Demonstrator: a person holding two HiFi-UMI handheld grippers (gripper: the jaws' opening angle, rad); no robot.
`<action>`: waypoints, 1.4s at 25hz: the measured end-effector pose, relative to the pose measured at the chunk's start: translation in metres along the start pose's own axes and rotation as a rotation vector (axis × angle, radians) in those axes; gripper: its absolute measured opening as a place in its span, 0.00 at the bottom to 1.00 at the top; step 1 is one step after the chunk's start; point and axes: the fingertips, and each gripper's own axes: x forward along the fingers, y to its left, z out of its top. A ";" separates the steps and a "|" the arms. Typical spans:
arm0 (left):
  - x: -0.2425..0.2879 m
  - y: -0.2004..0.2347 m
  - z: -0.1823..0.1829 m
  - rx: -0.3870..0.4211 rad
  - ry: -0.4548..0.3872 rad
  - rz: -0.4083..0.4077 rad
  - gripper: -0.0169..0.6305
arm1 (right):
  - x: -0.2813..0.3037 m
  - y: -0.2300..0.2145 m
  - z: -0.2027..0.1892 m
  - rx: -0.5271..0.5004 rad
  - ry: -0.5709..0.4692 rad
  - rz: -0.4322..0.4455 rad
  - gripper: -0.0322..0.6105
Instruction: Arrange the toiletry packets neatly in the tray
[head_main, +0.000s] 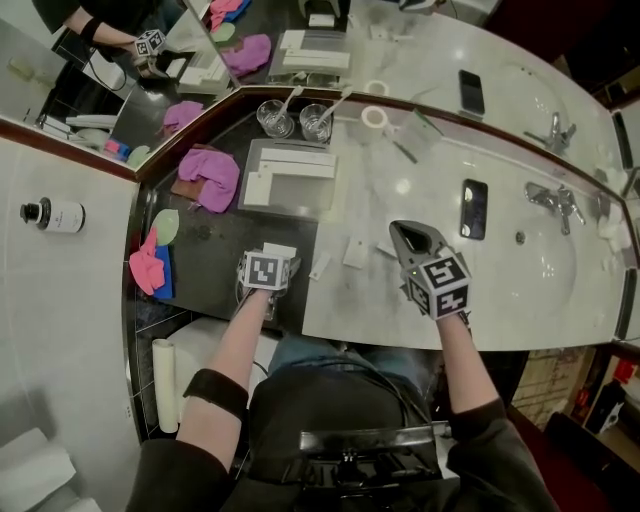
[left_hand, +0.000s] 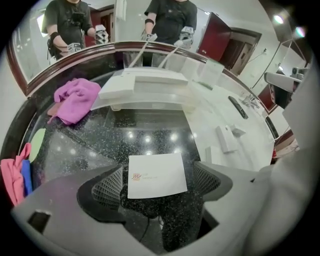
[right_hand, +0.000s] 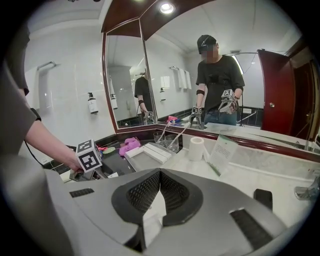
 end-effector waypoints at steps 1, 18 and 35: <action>0.002 -0.001 -0.001 0.000 -0.001 -0.008 0.71 | -0.001 -0.001 -0.001 0.001 0.003 -0.001 0.07; -0.003 0.005 -0.001 0.005 -0.040 0.009 0.59 | -0.006 -0.016 -0.019 0.009 0.041 -0.021 0.07; -0.136 -0.012 0.093 0.137 -0.663 0.072 0.59 | 0.000 -0.001 0.005 -0.014 -0.024 0.029 0.07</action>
